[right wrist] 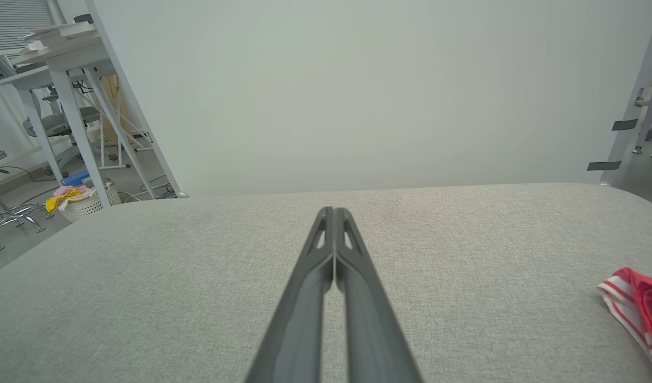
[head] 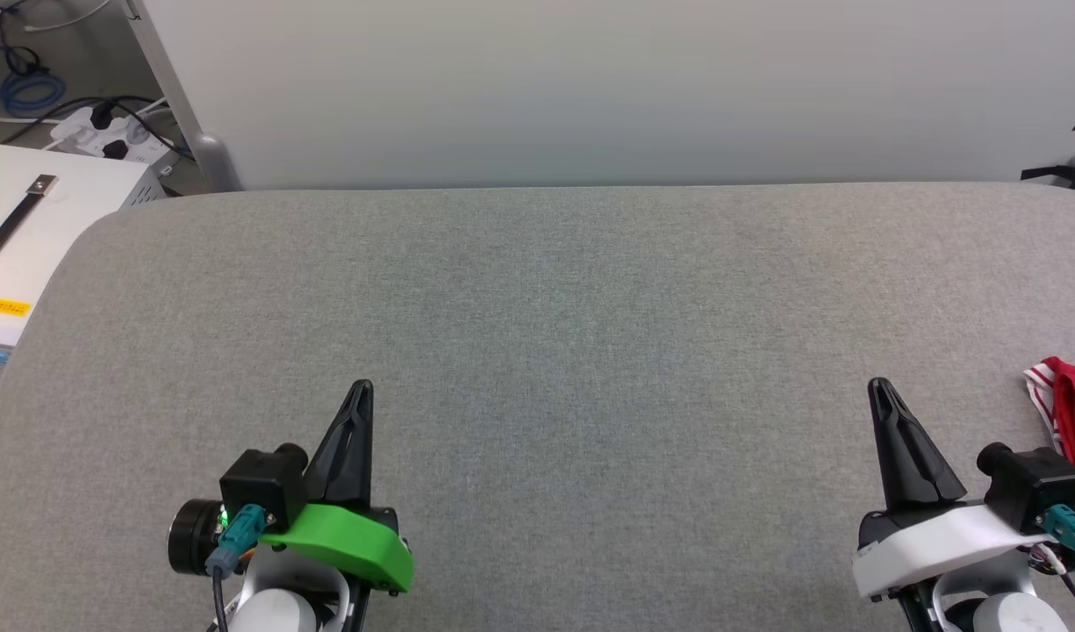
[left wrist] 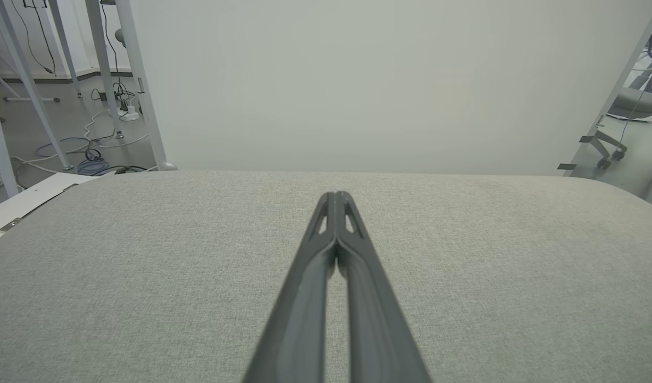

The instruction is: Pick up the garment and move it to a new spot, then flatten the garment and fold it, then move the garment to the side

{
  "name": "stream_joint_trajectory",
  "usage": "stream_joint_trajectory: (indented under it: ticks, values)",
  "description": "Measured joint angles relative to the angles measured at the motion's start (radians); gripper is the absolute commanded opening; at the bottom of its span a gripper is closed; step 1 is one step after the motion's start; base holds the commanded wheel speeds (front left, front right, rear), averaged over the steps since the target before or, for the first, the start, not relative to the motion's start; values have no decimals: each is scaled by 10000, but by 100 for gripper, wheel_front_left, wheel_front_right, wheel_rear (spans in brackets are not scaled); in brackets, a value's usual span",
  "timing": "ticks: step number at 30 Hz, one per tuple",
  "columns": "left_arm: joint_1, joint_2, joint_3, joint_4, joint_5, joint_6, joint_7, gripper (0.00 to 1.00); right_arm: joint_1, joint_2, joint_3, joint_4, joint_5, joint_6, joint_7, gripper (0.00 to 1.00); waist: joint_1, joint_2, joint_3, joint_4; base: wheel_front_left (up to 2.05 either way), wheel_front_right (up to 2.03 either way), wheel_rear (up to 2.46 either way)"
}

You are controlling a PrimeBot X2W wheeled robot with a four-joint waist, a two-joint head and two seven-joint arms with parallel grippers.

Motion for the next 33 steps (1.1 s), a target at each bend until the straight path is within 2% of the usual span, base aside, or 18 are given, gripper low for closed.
stream_joint_trajectory:
  ticks: [33]
  values:
    - [123,-117,337,-447,623,267,648,0,-1,180,-165,-42,-867,0,558,0,0,0,-70,-20,0,0,0]
